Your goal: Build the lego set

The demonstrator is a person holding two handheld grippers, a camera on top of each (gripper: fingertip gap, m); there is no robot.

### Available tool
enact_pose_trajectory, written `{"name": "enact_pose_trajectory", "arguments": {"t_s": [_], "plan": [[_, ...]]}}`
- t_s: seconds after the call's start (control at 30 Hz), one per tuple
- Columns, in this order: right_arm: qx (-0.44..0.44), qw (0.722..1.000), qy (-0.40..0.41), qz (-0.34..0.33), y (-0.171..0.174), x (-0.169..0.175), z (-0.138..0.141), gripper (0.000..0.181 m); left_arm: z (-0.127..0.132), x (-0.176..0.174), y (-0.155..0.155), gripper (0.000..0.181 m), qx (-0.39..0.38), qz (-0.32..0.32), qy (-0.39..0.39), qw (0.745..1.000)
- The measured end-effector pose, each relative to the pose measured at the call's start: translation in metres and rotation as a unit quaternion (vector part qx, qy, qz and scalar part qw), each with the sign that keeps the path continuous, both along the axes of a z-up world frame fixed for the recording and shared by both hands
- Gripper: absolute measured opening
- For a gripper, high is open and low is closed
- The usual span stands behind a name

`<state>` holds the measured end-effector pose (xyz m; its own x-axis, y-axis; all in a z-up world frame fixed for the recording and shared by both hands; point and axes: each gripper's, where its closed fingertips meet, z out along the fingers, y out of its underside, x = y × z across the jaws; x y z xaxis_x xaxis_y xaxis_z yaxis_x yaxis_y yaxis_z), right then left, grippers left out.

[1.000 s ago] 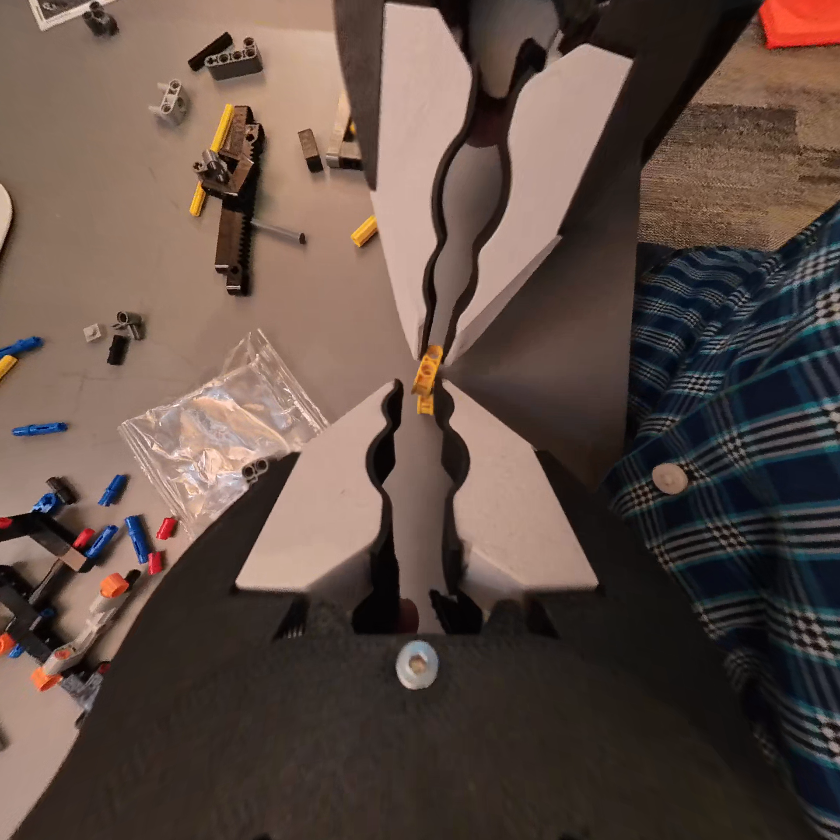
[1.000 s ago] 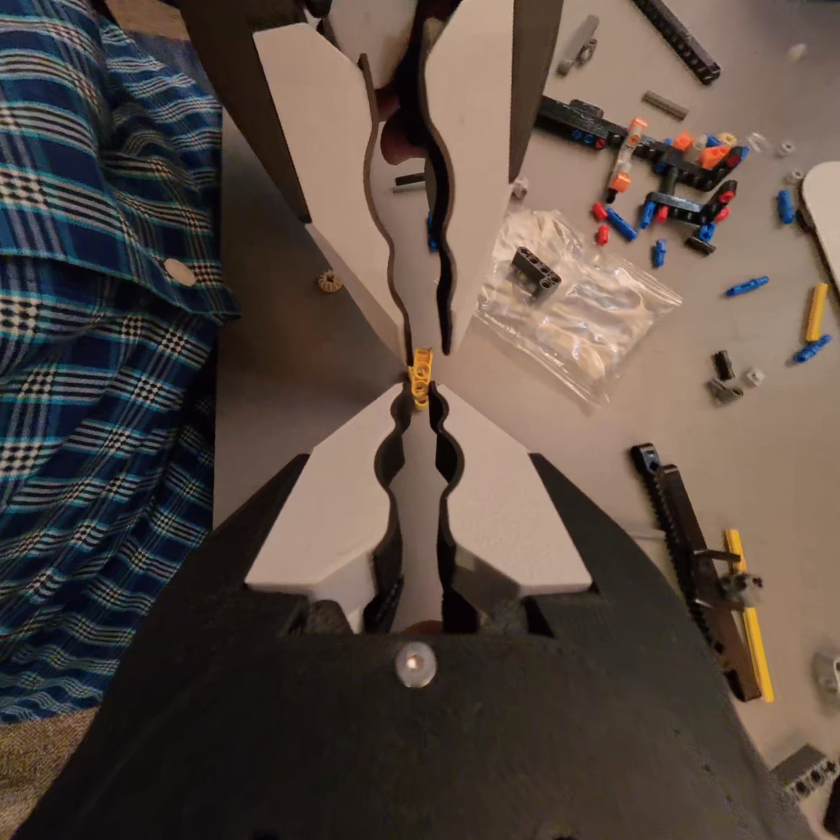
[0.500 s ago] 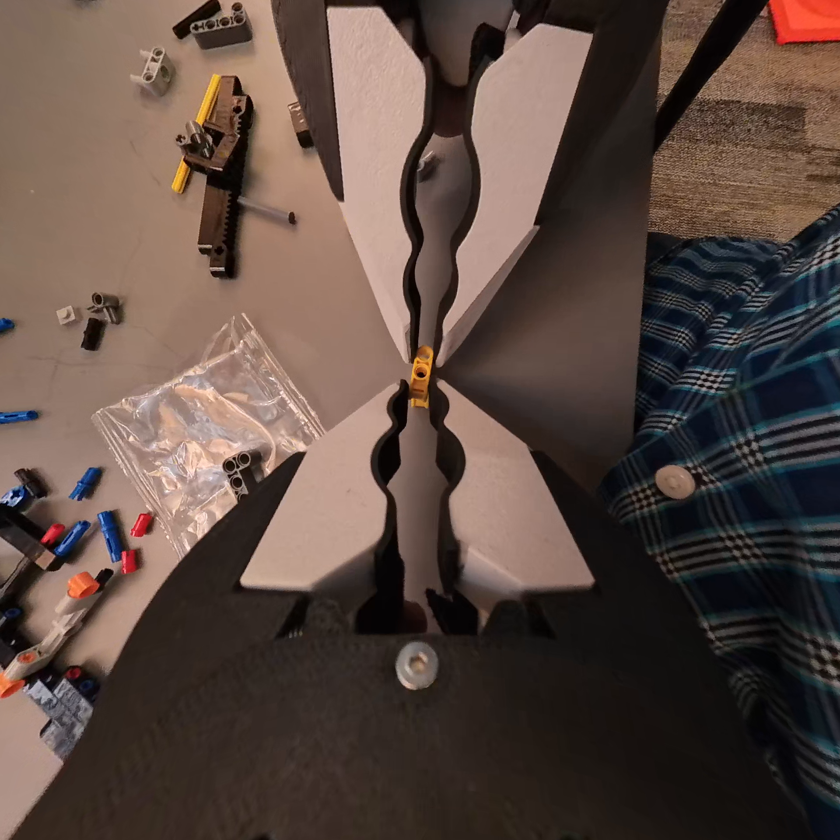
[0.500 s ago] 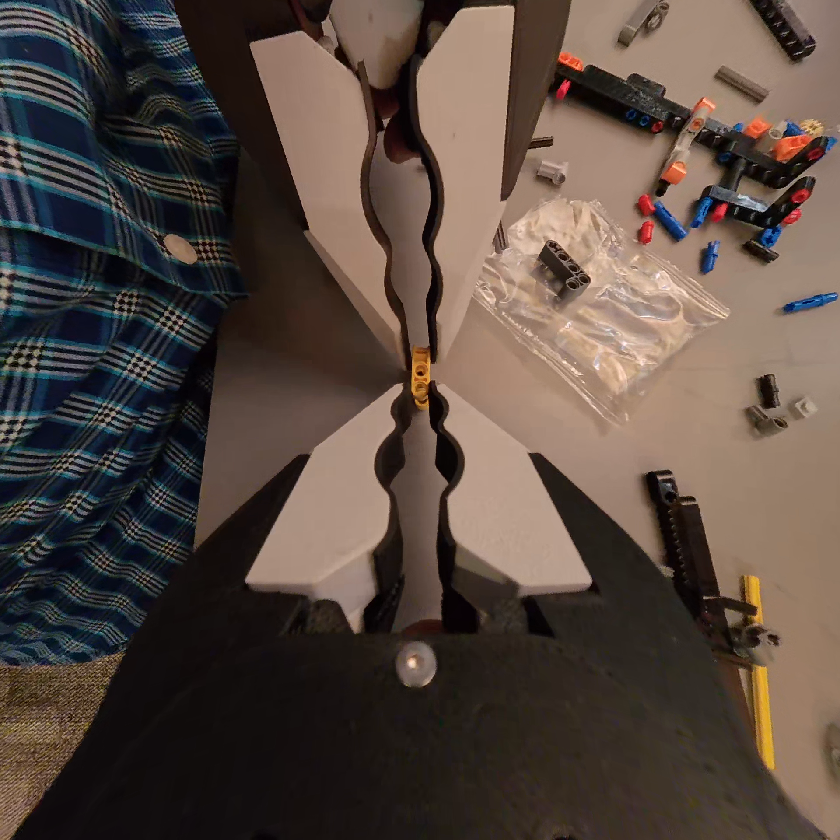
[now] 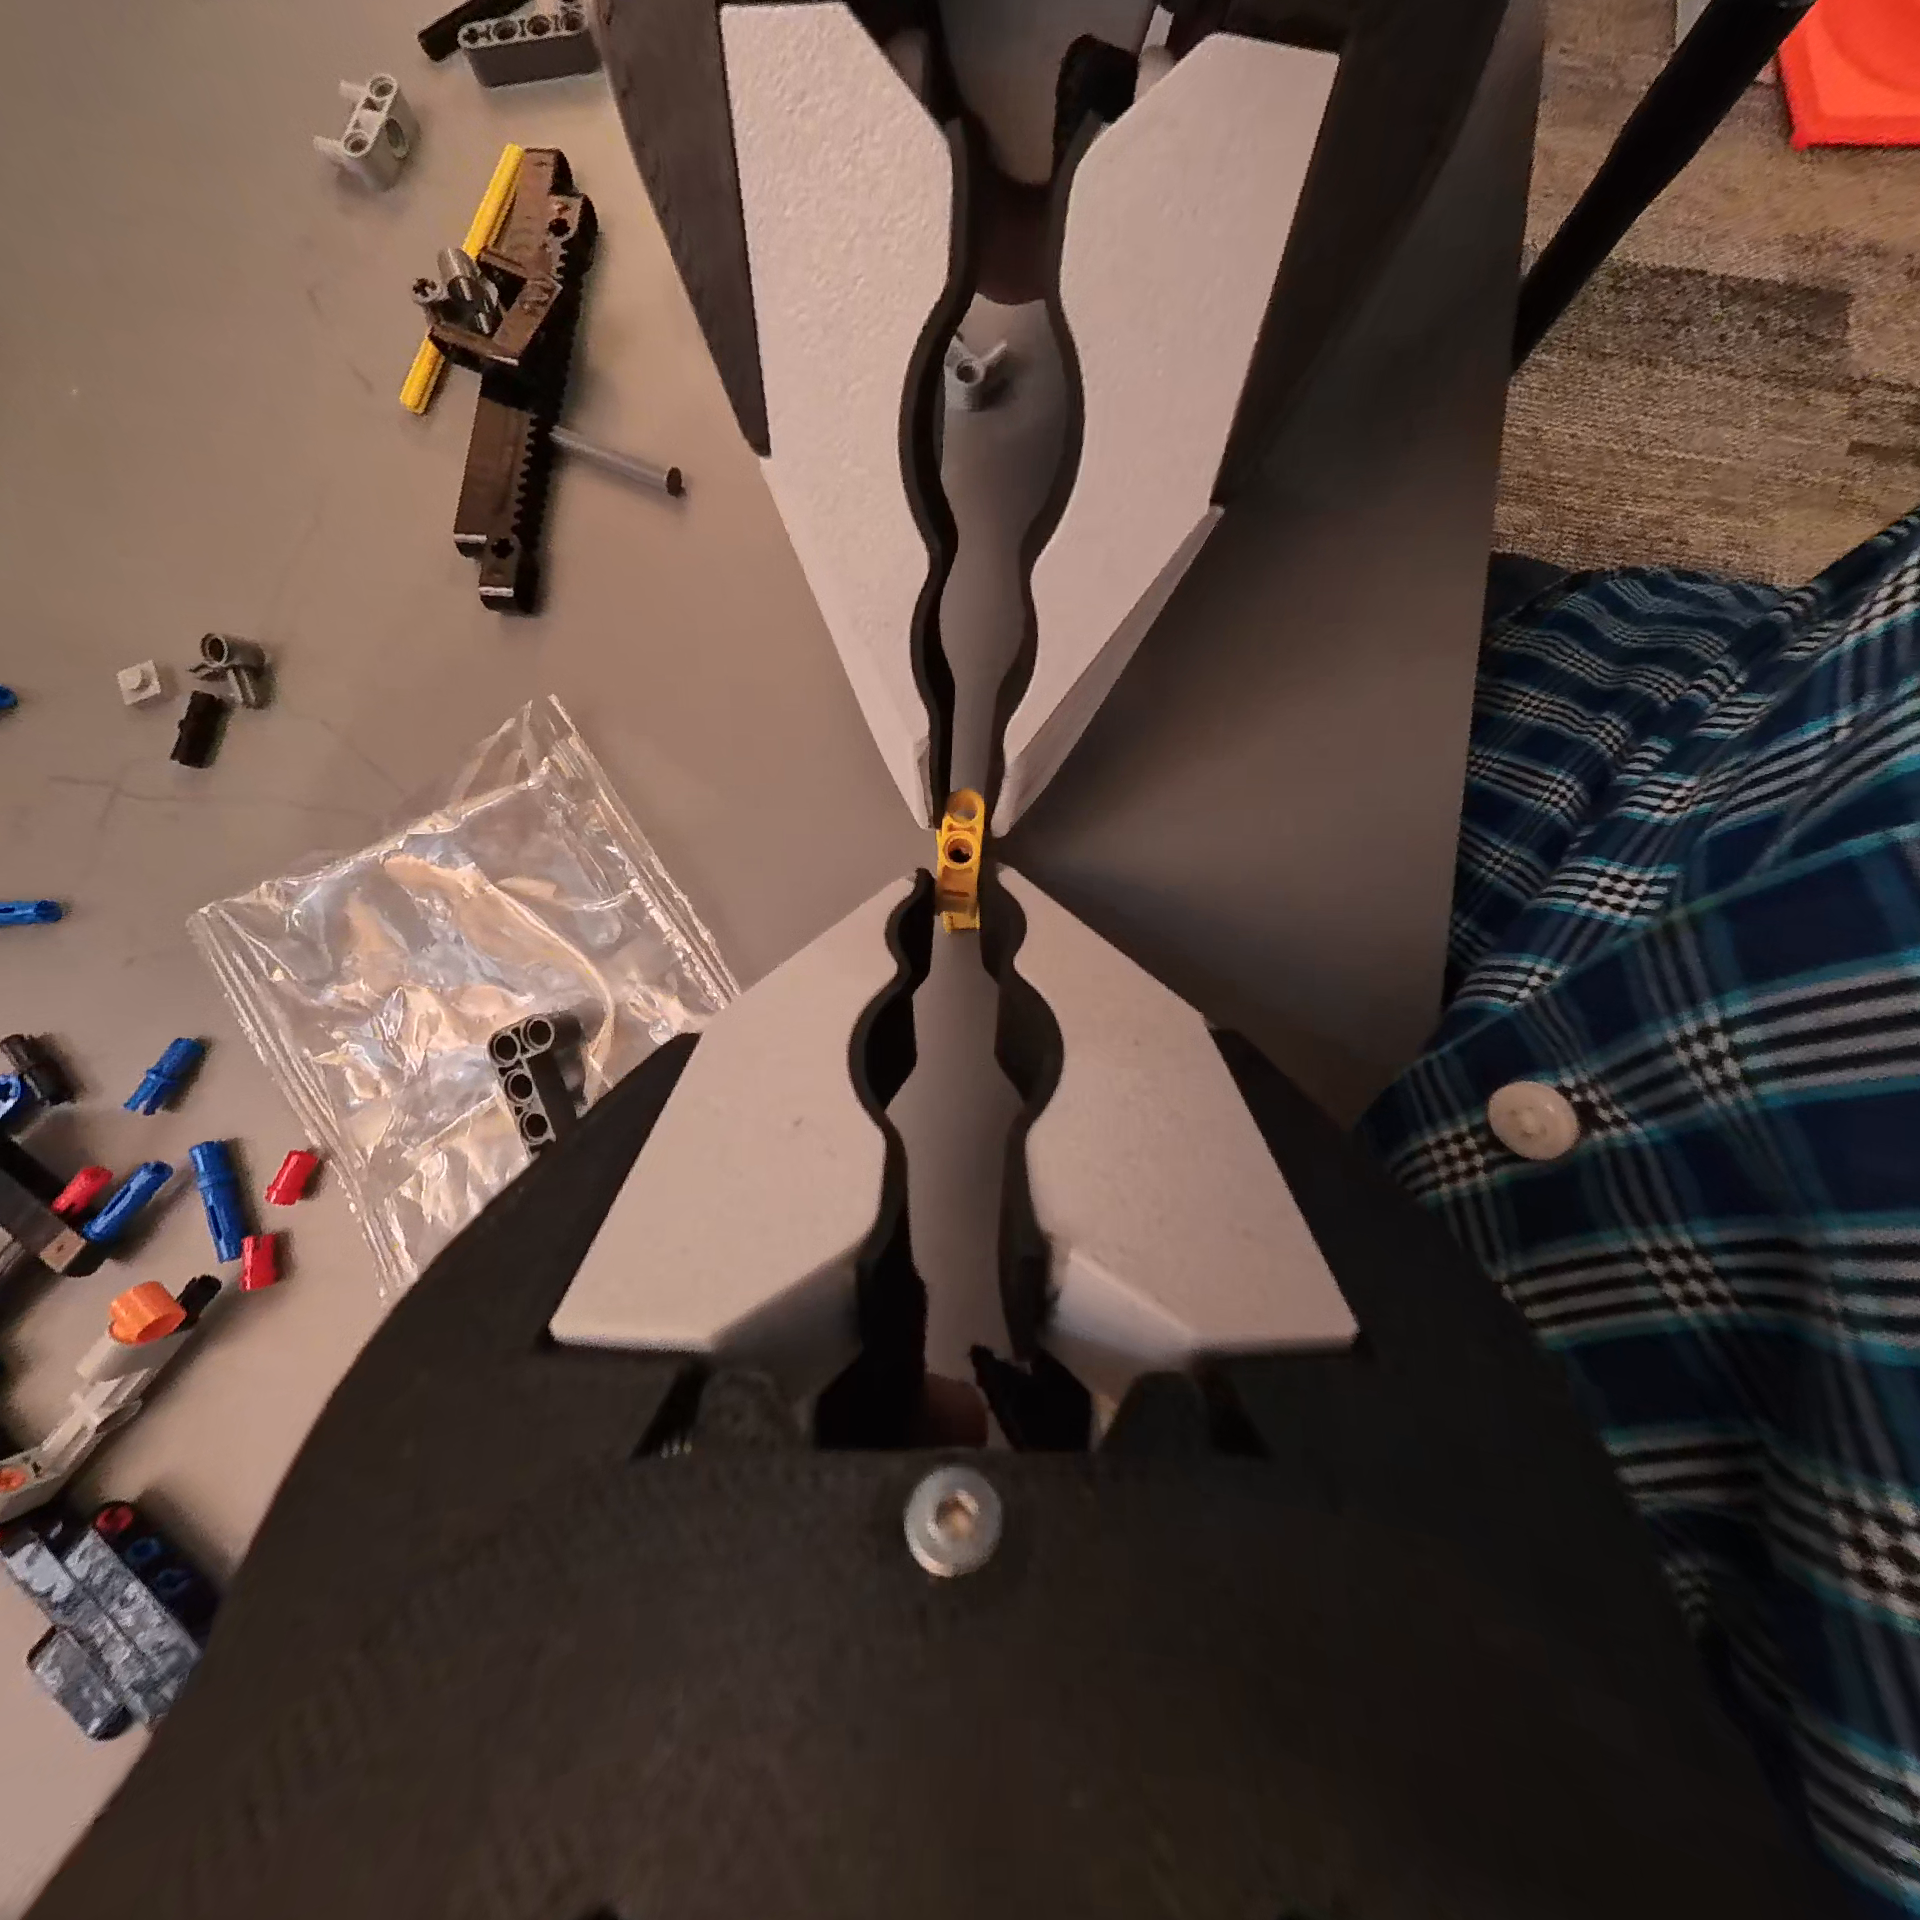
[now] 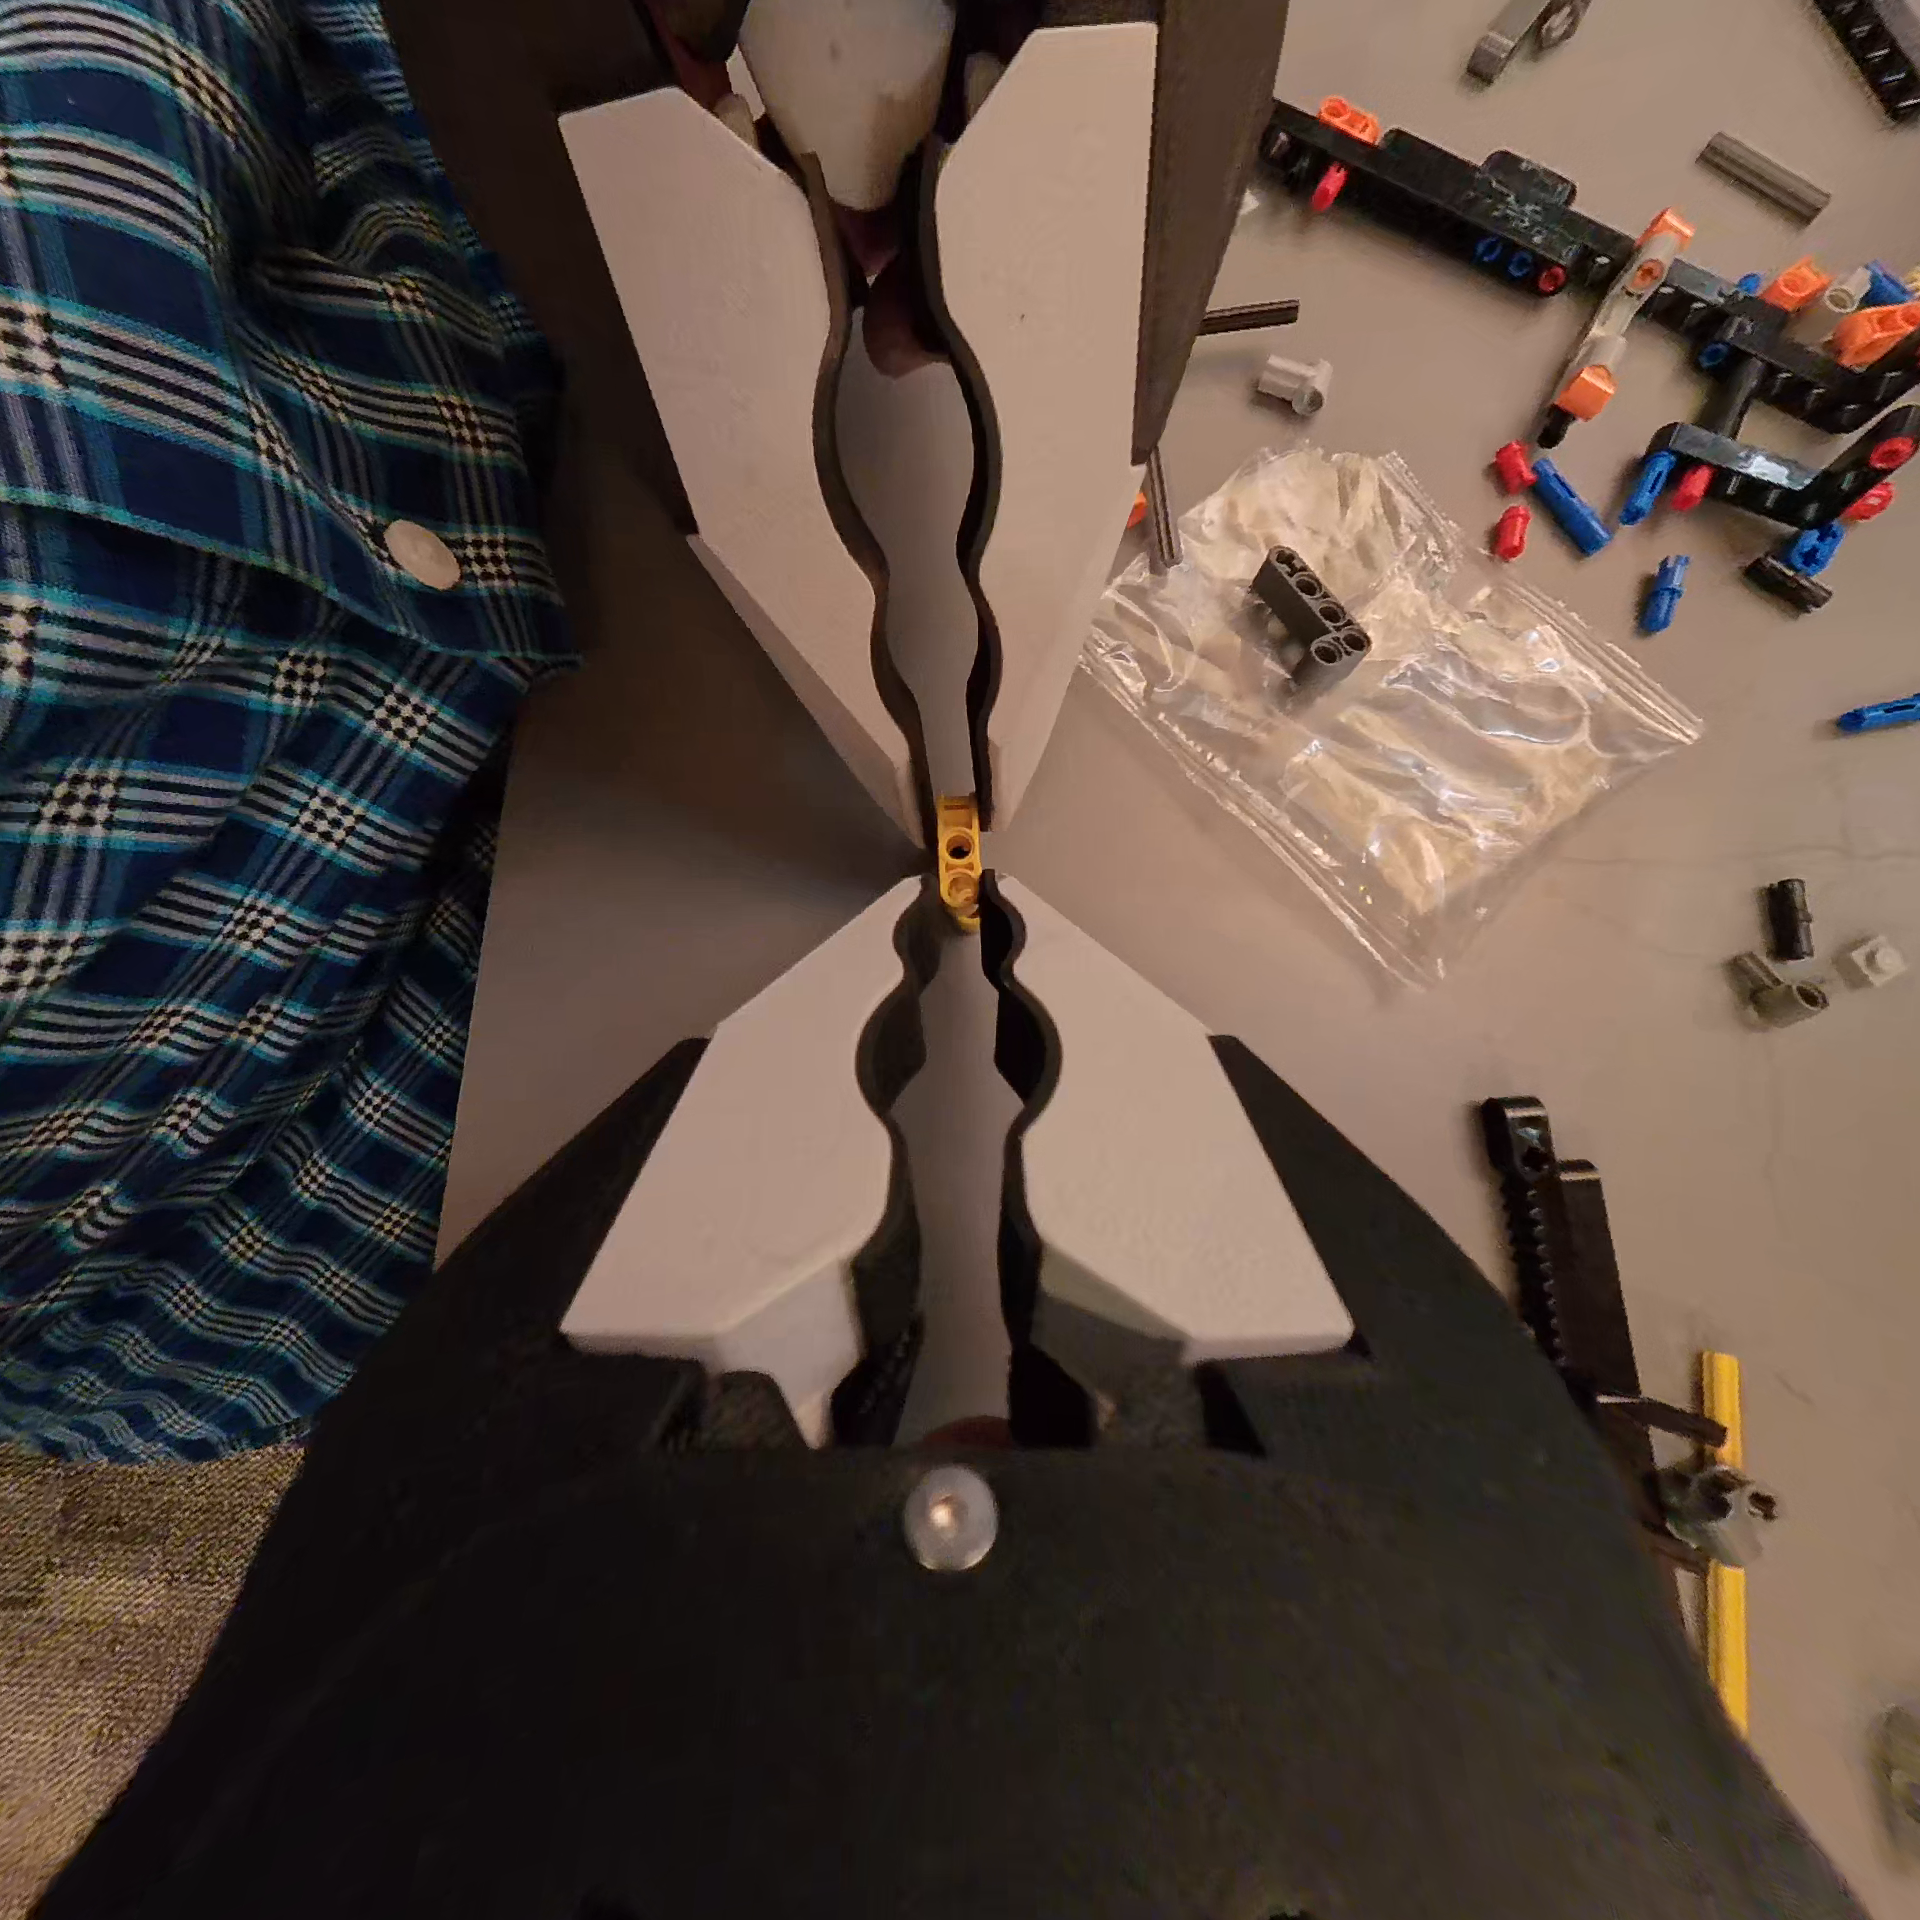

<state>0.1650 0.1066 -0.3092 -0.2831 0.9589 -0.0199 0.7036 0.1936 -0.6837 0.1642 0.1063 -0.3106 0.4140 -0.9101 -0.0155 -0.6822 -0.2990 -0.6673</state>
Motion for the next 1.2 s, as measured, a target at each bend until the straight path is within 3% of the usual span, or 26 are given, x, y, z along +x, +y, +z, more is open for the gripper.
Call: {"name": "enact_pose_trajectory", "arguments": {"t_s": [0.4, 0.77, 1.2], "plan": [[-0.016, 1.000, -0.001, 0.020, 0.0020, 0.0013, 0.0000, 0.004, 0.0001, 0.0015, 0.0016, 0.006, 0.005, 0.024, -0.004, 1.000], [0.023, 0.998, 0.021, 0.048, 0.0039, 0.0021, -0.0010, 0.005, -0.0001, 0.0031, 0.0031, 0.006, 0.035, 0.050, -0.001, 0.998], [0.012, 0.995, -0.013, 0.100, 0.0074, 0.0004, -0.0006, 0.005, -0.0017, 0.0017, 0.0063, 0.005, 0.033, 0.082, -0.001, 0.996]]}}
